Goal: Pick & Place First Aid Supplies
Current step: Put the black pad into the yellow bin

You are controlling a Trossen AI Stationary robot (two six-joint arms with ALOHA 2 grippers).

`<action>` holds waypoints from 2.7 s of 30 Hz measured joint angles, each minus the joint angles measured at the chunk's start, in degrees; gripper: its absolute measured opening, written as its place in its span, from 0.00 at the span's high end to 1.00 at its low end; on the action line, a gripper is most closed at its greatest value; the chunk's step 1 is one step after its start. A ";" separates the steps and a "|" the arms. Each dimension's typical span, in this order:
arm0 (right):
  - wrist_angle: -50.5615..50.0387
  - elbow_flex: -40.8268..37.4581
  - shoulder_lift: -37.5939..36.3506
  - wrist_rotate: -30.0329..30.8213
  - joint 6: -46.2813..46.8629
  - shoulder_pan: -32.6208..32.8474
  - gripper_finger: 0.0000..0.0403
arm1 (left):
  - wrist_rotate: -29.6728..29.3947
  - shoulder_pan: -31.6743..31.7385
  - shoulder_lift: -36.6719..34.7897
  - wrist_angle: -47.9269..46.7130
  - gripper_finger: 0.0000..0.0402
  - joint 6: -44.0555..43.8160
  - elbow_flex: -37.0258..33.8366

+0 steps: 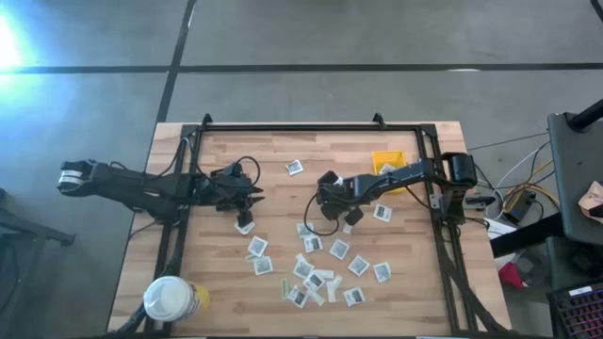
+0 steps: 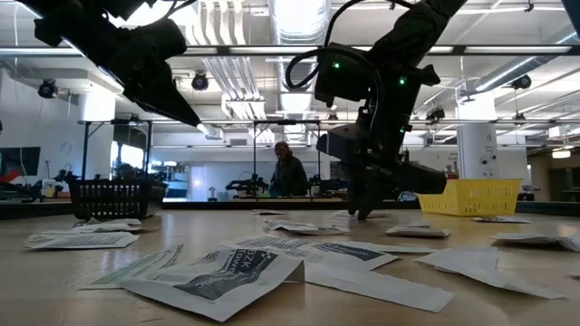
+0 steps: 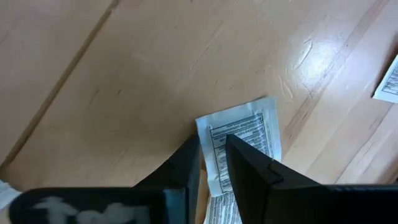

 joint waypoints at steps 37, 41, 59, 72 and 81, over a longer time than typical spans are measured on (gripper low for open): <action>-2.37 0.74 -8.55 0.33 9.07 0.61 0.98 | 0.00 0.00 0.00 0.00 0.75 -0.04 0.00; -2.49 0.72 -7.48 0.34 10.89 -0.32 0.98 | 0.00 0.04 0.00 0.00 0.75 -0.04 0.00; -6.20 2.78 -4.00 -4.46 13.44 -2.40 0.72 | 0.00 0.02 0.00 0.00 0.75 -0.04 0.00; -5.29 2.82 0.15 -7.96 11.87 -4.98 0.72 | 0.00 0.04 0.00 0.01 0.75 -0.02 0.00; -4.88 2.97 2.72 -11.25 13.66 -7.80 0.75 | -0.22 0.04 0.00 0.04 0.75 -0.02 0.00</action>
